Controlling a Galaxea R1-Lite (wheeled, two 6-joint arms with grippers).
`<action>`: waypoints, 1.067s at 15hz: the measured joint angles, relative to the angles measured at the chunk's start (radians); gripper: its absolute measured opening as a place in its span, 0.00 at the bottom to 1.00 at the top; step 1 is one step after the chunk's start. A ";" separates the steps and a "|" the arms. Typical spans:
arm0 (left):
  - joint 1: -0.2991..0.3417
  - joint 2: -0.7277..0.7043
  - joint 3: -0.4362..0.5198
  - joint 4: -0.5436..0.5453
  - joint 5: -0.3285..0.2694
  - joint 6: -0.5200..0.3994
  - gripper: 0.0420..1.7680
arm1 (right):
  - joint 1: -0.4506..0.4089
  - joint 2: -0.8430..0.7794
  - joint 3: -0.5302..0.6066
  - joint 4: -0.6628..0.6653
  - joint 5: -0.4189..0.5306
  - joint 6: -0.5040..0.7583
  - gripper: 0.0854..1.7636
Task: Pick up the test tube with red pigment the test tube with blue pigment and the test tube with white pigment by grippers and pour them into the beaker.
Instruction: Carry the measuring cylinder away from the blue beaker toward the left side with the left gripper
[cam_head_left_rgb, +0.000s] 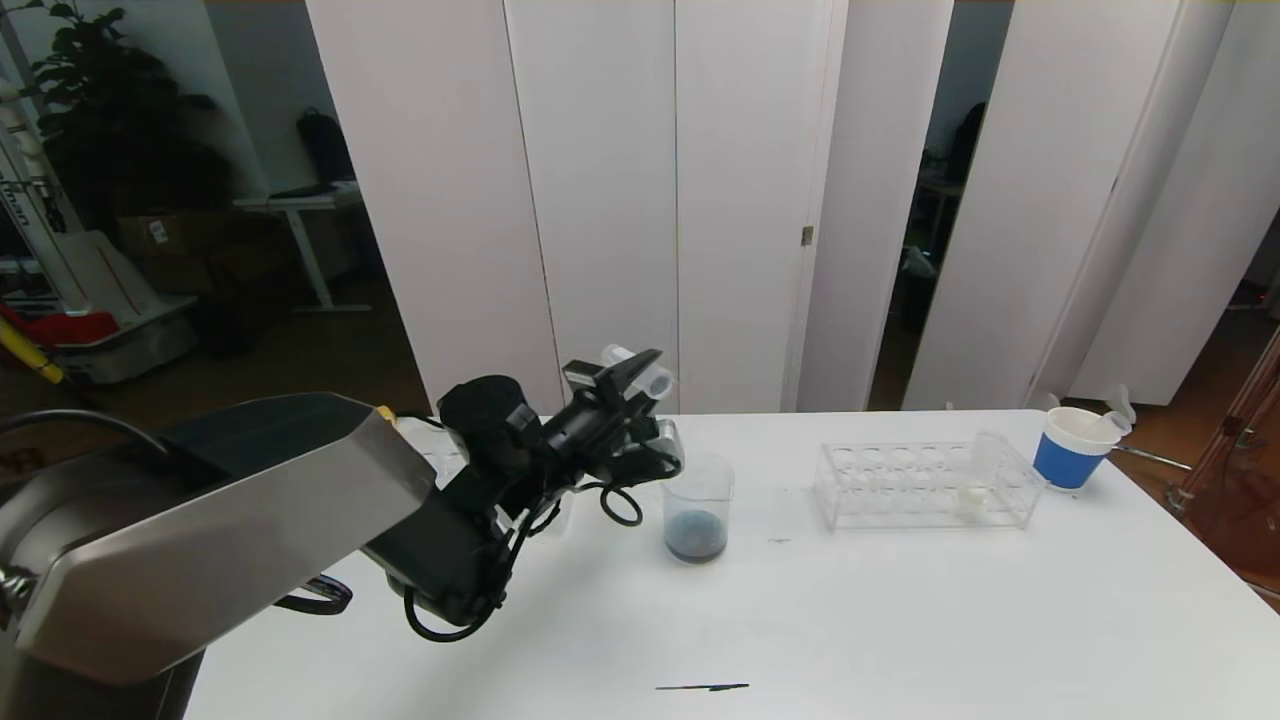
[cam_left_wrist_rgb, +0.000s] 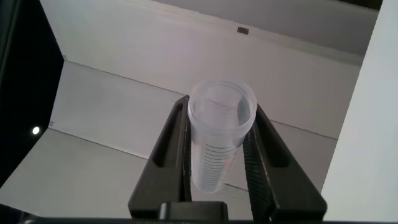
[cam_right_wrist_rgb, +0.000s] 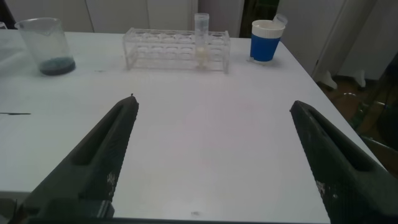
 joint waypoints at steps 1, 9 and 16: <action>0.000 -0.023 0.010 0.024 0.044 -0.037 0.30 | 0.000 0.000 0.000 0.000 0.000 0.000 0.99; -0.011 -0.245 0.030 0.397 0.394 -0.725 0.30 | 0.000 0.000 0.000 0.000 0.000 0.000 0.99; -0.016 -0.400 -0.041 0.847 0.540 -1.373 0.30 | -0.001 0.000 0.000 0.000 0.000 0.000 0.99</action>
